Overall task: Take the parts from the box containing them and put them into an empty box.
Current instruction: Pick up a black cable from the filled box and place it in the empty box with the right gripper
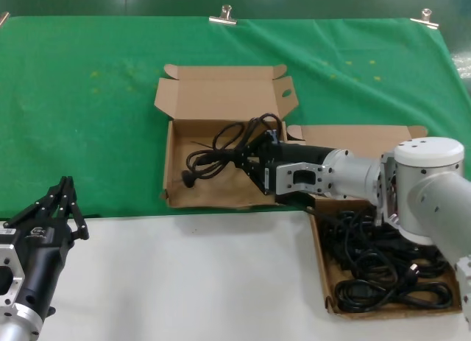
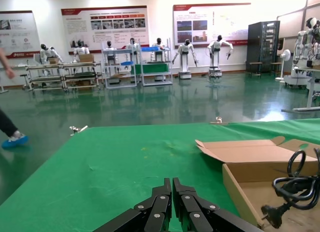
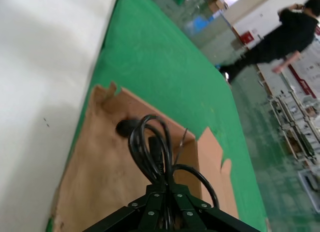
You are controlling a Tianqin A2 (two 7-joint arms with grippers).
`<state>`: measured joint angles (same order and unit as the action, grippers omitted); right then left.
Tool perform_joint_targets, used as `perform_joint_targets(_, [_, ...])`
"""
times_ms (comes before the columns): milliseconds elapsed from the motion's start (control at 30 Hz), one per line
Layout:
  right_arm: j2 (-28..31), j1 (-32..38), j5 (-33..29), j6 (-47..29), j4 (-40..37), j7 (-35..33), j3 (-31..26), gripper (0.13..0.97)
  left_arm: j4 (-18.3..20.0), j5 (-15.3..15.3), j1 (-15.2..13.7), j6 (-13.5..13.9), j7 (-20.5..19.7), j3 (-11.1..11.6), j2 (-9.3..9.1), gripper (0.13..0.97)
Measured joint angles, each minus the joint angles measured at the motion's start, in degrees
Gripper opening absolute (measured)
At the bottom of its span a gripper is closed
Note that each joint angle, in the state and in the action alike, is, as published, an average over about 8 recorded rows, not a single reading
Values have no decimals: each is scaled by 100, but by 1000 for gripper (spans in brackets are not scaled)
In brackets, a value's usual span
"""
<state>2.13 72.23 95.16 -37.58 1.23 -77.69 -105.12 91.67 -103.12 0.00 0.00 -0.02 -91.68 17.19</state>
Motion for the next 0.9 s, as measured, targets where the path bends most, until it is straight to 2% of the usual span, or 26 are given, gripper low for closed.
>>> perform_joint_targets(433, [-51,-148,78,347,-52,-465,249,182,0,0,0,0,0,0,0,168])
perform_joint_targets(733, [-33,-145,88,311,-49,-580,350,275,0,0,0,0,0,0,0,168])
perform_joint_targets(900, [19,-98,107,187,-33,-676,409,374,0,0,0,0,0,0,0,168])
